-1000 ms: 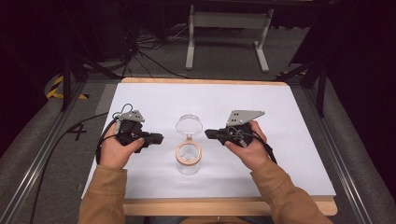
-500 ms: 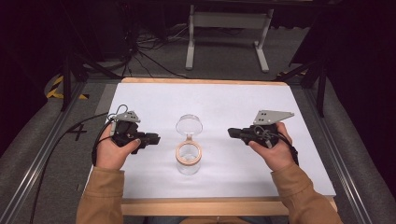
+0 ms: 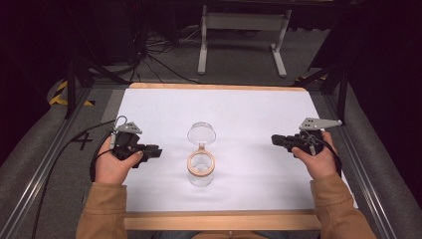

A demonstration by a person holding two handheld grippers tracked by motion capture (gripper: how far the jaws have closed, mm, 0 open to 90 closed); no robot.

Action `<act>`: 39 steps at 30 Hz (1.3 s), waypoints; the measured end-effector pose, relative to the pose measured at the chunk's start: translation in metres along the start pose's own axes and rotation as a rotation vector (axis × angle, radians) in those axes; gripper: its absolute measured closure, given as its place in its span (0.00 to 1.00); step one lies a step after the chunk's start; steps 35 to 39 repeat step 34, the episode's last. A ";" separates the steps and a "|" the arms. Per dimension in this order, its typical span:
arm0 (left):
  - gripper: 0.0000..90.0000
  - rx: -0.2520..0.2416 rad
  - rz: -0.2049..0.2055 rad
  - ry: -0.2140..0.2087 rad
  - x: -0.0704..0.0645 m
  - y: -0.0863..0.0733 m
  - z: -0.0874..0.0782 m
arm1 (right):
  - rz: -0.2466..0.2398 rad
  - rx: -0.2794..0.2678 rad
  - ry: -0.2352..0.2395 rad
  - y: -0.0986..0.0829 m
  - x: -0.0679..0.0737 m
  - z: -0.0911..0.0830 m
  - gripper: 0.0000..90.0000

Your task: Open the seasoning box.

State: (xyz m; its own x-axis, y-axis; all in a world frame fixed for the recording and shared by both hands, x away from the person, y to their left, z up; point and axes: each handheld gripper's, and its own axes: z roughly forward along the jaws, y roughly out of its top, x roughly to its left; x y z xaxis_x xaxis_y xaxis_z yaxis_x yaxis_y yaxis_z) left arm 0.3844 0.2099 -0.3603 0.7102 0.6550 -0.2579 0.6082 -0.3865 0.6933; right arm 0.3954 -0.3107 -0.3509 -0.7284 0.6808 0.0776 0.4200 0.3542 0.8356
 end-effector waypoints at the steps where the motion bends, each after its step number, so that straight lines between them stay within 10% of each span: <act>1: 0.82 0.004 -0.001 0.006 0.001 -0.001 0.000 | 0.011 0.007 -0.009 -0.003 -0.003 -0.002 0.94; 17: 0.80 0.064 -0.084 0.028 0.024 -0.011 0.011 | 0.122 0.147 -0.121 -0.045 -0.050 0.001 0.79; 28: 0.79 0.163 -0.111 0.030 0.036 -0.017 0.027 | 0.094 0.293 -0.162 -0.069 -0.055 0.024 0.76; 39: 0.77 0.194 -0.109 0.020 0.037 -0.016 0.032 | 0.073 0.293 -0.172 -0.070 -0.050 0.025 0.73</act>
